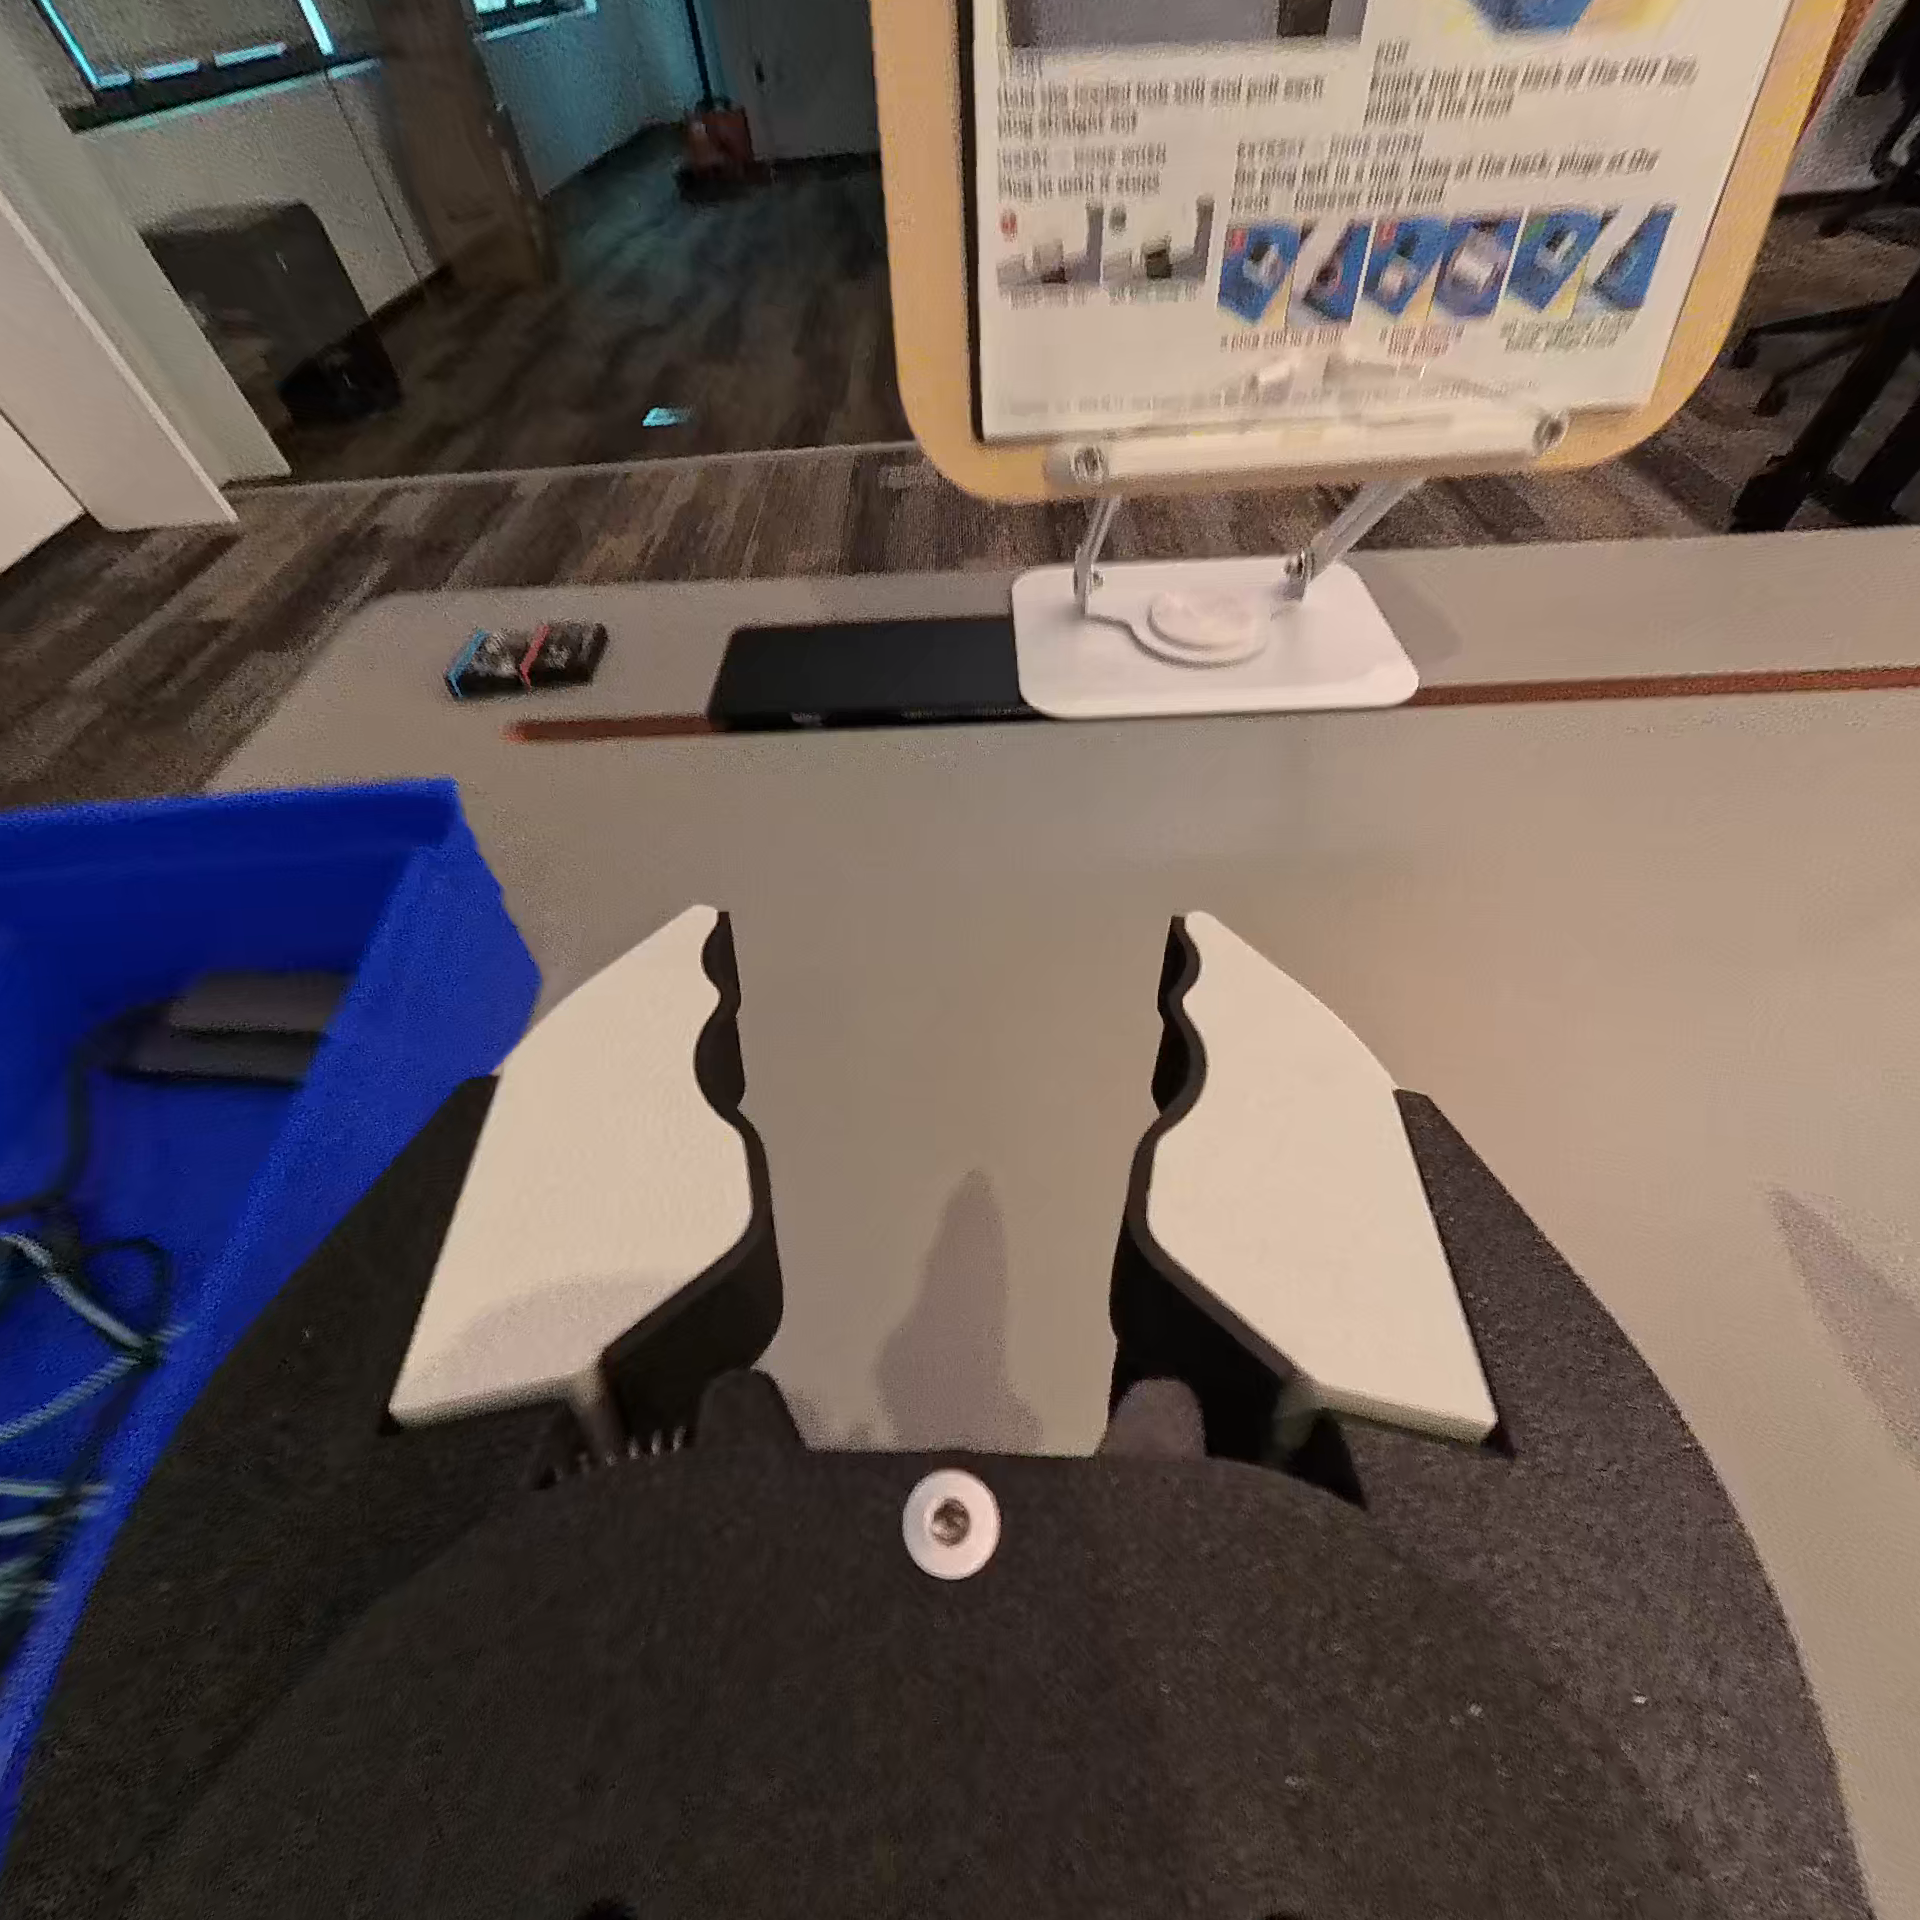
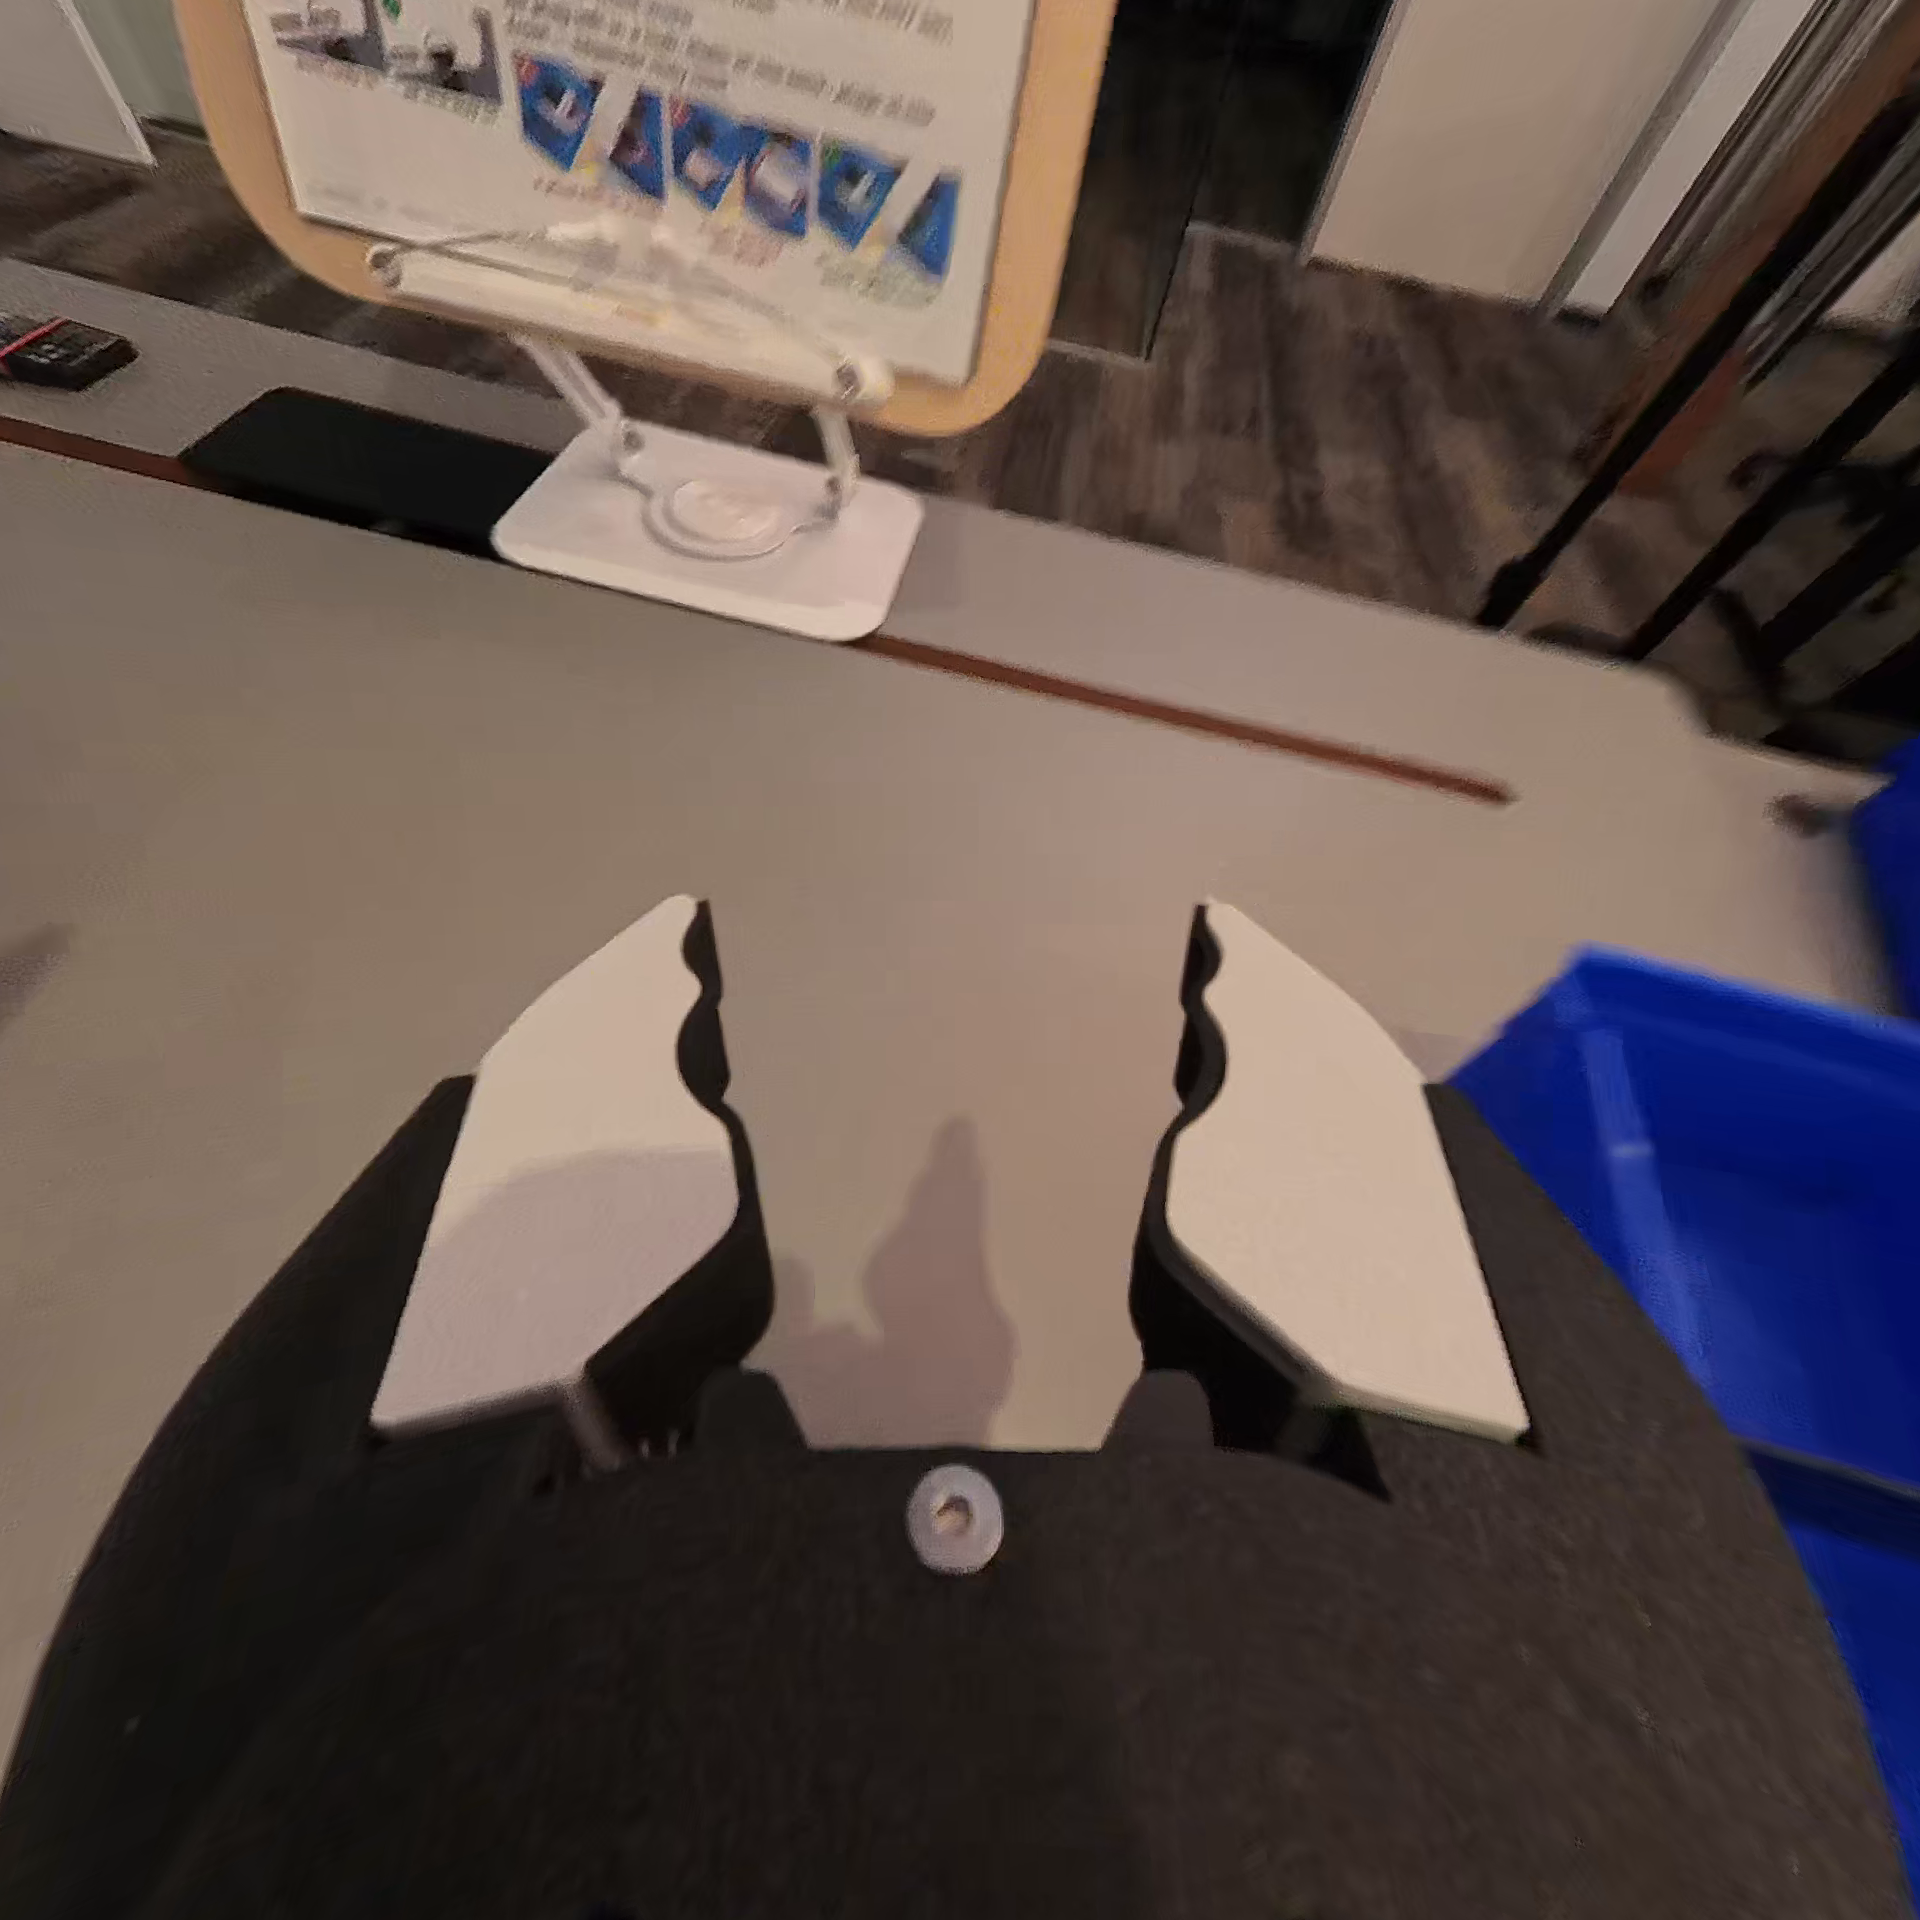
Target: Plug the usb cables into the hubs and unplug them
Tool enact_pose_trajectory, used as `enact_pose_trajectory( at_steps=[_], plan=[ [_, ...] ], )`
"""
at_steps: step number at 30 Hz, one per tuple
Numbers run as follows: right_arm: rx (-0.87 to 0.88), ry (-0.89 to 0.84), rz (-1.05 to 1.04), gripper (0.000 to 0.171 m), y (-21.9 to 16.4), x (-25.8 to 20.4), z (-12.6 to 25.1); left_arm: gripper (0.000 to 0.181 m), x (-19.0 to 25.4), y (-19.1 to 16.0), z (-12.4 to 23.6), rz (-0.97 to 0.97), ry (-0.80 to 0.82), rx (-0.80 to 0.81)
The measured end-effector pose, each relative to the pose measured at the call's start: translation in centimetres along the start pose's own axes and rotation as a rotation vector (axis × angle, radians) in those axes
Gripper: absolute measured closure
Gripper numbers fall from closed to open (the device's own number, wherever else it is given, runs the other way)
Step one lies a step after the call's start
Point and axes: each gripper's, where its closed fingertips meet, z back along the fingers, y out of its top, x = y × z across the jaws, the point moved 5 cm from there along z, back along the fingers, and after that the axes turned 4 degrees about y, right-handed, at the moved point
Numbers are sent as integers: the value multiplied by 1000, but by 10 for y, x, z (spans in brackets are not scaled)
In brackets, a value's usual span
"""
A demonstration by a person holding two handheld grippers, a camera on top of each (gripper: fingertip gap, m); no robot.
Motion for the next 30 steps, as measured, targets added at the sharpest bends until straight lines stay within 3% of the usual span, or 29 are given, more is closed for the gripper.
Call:
enact_pose_trajectory(
  at_steps=[6, 12, 19, 30],
  plan=[
    [-139, 37, -162, 74, -76, -78, -66, 104, 32, -74, -28, -83, 65, -68],
    [-329, 92, -254, 63, -124, -112, -100, 102, 39, -112, -39, -70, 63, -215],
    [-363, 35, -209, 57, -135, -117, -110, 98, 36, -141, -44, -28, 11, -402],
    [-362, 5, -210, 53, -136, -117, -111, 89, 31, -145, -47, 31, -16, -448]
  ],
)
